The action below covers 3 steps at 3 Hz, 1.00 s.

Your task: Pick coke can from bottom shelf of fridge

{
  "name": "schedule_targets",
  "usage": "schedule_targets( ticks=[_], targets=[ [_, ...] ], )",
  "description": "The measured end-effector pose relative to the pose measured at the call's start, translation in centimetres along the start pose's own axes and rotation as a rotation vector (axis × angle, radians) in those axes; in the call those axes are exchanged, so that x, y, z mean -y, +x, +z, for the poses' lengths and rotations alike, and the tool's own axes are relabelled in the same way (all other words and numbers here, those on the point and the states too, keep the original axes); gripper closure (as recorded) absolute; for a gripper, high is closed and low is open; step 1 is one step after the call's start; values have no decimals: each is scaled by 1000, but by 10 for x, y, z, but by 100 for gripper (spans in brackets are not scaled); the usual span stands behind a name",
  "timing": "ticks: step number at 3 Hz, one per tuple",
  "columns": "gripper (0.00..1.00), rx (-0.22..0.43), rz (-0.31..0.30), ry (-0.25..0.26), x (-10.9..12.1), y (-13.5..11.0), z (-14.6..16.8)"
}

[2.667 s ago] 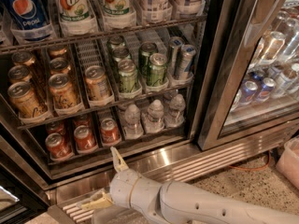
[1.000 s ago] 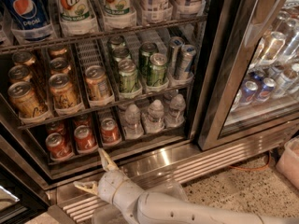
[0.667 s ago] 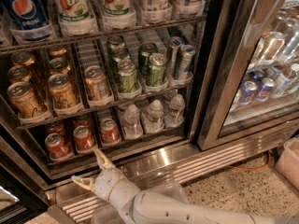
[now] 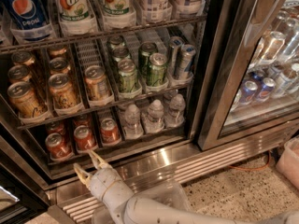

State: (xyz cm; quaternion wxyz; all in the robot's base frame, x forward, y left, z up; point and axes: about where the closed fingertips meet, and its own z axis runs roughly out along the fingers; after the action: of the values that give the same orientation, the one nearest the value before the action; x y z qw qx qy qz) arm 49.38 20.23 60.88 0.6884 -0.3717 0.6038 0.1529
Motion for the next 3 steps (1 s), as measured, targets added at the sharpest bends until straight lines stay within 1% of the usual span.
schedule_targets(
  ticks=[1,2,3],
  targets=[
    [47,11,11,61,-2,2,7],
    [34,5,0,108,-4,3,10],
    [35,-4,-5,154,-3,6,12]
  ],
)
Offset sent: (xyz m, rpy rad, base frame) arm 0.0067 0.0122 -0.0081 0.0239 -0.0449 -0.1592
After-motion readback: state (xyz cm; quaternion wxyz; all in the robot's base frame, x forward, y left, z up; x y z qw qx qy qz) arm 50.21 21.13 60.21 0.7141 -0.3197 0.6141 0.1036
